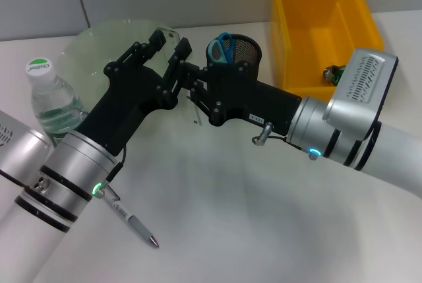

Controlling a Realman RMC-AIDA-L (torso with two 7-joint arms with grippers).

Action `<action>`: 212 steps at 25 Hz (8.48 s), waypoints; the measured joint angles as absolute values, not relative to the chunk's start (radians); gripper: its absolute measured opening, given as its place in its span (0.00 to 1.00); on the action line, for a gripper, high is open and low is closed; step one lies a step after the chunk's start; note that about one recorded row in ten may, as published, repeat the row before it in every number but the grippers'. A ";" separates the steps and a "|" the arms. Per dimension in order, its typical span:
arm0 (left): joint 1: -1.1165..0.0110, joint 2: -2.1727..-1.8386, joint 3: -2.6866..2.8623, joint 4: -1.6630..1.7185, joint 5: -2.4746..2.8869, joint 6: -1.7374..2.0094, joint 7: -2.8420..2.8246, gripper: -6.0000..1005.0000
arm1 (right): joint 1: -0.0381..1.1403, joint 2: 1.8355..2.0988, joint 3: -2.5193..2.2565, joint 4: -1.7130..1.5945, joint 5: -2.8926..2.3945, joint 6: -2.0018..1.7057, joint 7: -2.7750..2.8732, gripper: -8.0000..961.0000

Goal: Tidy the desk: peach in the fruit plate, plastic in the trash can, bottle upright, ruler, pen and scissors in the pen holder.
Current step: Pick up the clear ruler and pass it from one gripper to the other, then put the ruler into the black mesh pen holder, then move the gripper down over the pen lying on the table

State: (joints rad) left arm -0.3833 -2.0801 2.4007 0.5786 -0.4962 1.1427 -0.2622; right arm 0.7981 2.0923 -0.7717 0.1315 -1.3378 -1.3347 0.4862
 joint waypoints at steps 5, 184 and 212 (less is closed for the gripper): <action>-0.385 -2.080 2.401 0.577 -0.495 1.143 -0.262 0.40 | 0.800 2.092 -0.777 0.132 -1.338 -1.335 0.486 0.13; -0.377 -1.944 1.374 0.917 1.506 1.526 -1.363 0.81 | 0.479 2.061 -0.878 -0.538 -1.827 -1.526 1.305 0.86; -0.628 -2.026 1.484 1.380 2.336 1.678 -1.286 0.81 | 0.583 2.001 -0.882 -0.555 -1.995 -1.583 1.701 0.86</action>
State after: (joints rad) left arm -0.6284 -2.0264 1.4836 1.3798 2.3359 1.6785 -1.2864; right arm 0.5834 2.0007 -0.8815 -0.5550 -1.9945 -1.5825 1.7008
